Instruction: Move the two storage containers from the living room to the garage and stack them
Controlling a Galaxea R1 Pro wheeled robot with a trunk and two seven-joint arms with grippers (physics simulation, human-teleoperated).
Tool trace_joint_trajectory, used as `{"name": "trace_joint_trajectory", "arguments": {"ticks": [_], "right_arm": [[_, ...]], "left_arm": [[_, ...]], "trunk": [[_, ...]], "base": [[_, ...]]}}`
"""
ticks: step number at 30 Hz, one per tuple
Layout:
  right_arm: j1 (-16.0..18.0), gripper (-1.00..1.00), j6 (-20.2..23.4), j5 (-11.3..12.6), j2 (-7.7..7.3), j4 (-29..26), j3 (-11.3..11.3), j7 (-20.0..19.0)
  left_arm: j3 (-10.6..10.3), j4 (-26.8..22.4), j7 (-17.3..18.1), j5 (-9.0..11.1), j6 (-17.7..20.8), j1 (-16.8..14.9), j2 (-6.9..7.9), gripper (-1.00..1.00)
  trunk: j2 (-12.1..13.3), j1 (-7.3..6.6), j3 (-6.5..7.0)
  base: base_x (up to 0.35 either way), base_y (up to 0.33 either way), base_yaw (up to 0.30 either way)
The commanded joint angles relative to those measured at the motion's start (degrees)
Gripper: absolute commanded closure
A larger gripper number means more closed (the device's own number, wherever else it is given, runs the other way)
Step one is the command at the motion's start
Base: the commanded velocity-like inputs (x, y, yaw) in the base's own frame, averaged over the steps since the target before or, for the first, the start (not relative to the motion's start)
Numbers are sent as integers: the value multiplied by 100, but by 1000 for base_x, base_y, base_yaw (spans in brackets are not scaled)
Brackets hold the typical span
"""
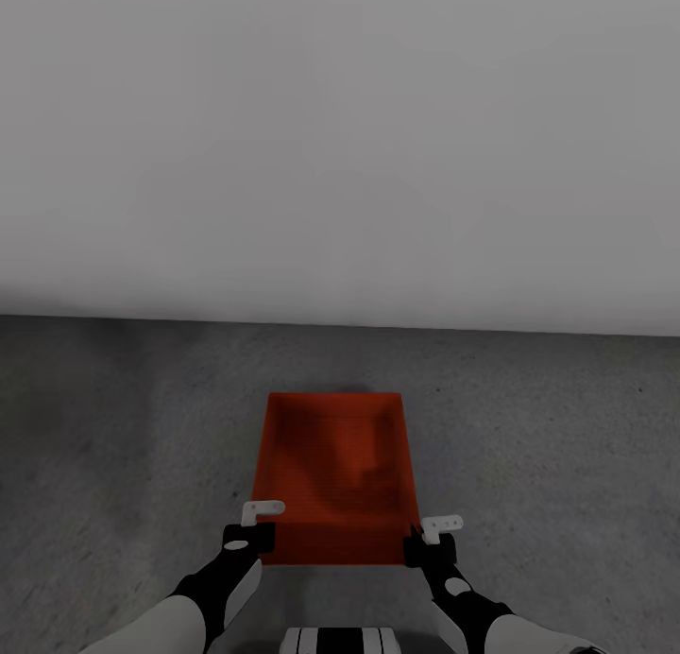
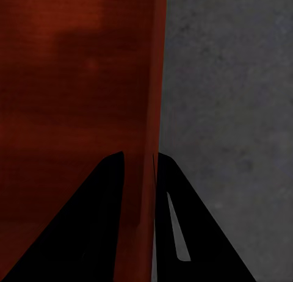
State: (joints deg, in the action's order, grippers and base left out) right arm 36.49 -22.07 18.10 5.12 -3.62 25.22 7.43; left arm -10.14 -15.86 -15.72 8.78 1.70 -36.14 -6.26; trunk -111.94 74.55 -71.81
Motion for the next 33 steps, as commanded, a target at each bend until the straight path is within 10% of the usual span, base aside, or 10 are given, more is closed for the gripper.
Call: {"name": "trace_joint_trajectory", "arguments": {"ticks": [1,33], "right_arm": [[-2,100,-7,10,-2,54,-52,4],[-2,100,-7,10,-2,54,-52,4]], "left_arm": [[422,-31,-63,-17,23,-7,55,100],[422,-32,-63,-17,23,-7,55,100]], "trunk": [[-1,-1,-3],[-242,131,-110]], "base": [[0,0,0],[0,0,0]]}}
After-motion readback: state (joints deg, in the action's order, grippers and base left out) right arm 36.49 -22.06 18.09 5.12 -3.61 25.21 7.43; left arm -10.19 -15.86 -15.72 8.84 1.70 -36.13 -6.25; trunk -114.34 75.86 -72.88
